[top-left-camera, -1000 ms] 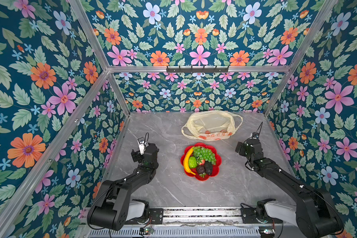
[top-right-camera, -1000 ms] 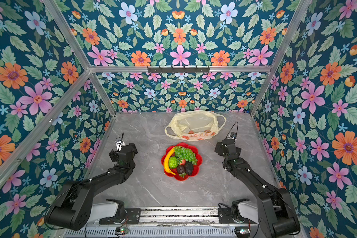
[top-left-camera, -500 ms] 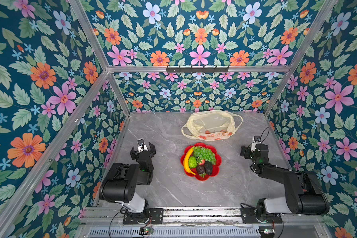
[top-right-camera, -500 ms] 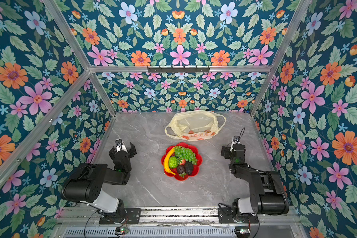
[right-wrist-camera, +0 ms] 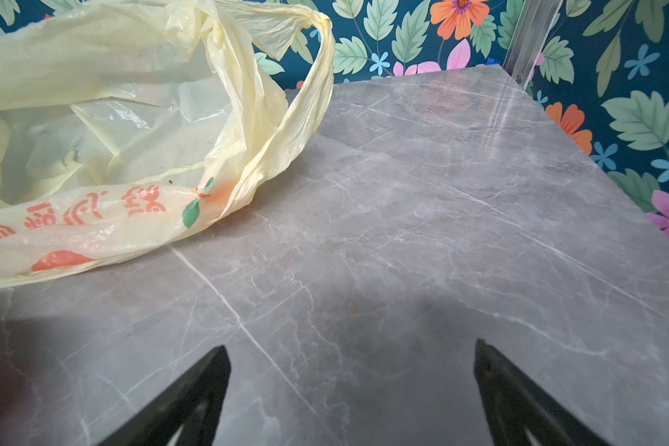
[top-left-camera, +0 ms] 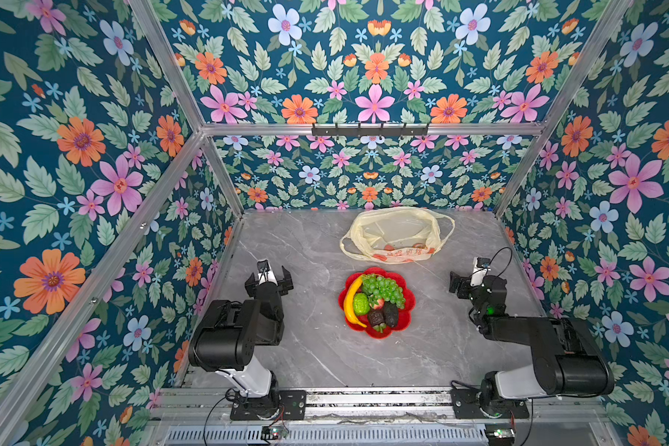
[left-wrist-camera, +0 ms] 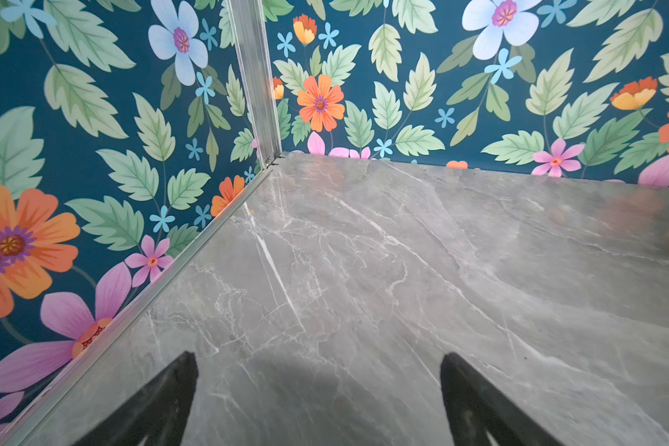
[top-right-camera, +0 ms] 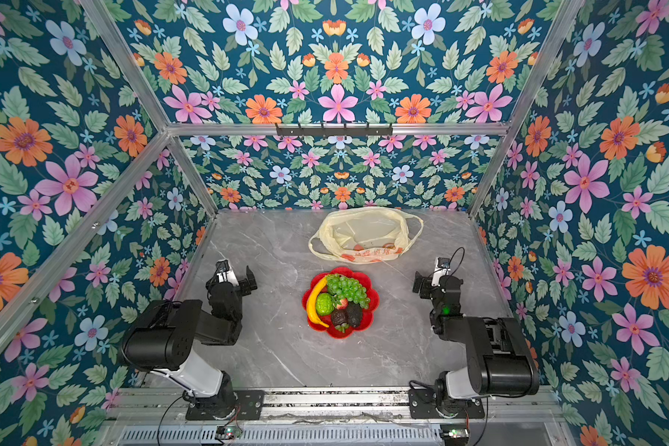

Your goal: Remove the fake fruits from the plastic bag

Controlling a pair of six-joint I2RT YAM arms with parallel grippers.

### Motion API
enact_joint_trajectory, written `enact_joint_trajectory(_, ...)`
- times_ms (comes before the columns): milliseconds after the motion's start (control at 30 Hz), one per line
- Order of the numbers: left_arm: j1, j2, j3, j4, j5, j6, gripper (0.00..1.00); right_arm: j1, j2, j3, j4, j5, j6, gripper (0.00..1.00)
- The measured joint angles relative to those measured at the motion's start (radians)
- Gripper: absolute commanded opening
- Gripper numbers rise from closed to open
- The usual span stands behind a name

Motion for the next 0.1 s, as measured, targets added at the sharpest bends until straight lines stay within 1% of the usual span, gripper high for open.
enact_joint_trajectory(100, 0.001, 0.000, -0.002, 0.001, 0.002, 0.000, 1.00, 0.000, -0.001, 0.000, -0.002, 0.002, 0.000, 0.99)
